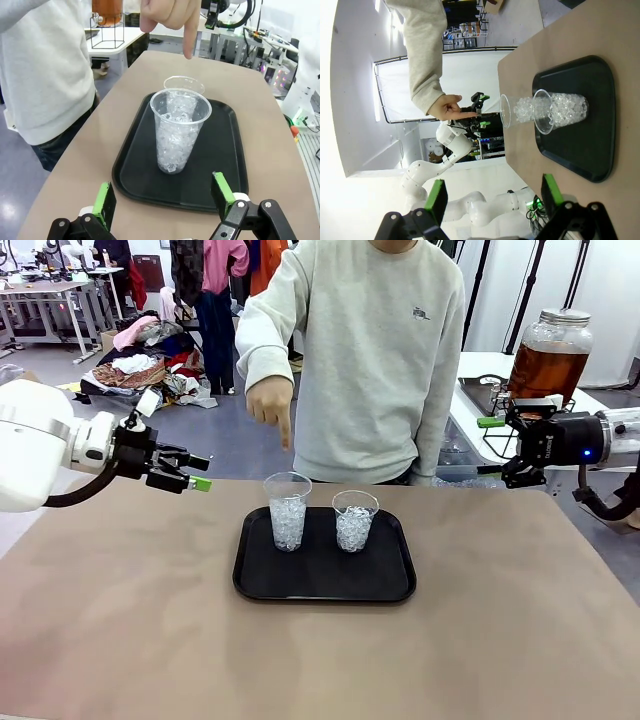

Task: Pour the drink into the iced cup.
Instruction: Pick up the iced cup indicated by the human and present it to them.

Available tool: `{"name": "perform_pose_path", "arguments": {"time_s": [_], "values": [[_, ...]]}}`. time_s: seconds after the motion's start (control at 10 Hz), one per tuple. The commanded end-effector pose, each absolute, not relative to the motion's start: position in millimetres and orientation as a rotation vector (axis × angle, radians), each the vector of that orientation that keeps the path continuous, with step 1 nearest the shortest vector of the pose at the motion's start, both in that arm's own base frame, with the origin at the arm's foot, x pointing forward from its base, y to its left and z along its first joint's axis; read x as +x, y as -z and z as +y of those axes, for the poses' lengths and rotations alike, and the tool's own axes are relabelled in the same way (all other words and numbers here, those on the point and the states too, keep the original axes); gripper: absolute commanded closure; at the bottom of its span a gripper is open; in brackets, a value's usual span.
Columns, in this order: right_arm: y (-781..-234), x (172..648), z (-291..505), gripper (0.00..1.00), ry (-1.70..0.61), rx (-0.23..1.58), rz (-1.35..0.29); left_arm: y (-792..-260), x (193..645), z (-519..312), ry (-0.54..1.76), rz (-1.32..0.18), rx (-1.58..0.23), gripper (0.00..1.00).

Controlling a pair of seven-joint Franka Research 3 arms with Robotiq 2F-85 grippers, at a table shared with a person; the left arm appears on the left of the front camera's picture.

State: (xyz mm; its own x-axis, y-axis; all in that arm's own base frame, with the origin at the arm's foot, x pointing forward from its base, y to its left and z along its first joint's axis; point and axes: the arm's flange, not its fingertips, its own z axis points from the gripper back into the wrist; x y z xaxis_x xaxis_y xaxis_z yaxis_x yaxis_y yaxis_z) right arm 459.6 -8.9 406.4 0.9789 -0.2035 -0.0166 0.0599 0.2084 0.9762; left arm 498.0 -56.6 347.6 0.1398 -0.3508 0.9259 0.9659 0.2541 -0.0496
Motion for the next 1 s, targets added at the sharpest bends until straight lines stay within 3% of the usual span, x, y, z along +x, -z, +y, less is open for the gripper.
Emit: {"name": "perform_pose_path", "arguments": {"time_s": [0.0, 0.4, 0.9], "values": [[-407.1, 459.9, -8.2, 0.0, 0.183, 1.353, -0.125, -348.4, 497.6, -56.0, 1.117, -0.976, -0.818, 0.0], [-407.1, 459.9, -8.2, 0.0, 0.183, 1.353, -0.125, -332.4, 514.2, -64.9, 1.327, -1.025, -0.791, 0.0], [-407.1, 459.9, -8.2, 0.0, 0.183, 1.353, -0.125, -297.5, 538.1, -78.3, 1.336, -1.052, -0.878, 0.0]]}}
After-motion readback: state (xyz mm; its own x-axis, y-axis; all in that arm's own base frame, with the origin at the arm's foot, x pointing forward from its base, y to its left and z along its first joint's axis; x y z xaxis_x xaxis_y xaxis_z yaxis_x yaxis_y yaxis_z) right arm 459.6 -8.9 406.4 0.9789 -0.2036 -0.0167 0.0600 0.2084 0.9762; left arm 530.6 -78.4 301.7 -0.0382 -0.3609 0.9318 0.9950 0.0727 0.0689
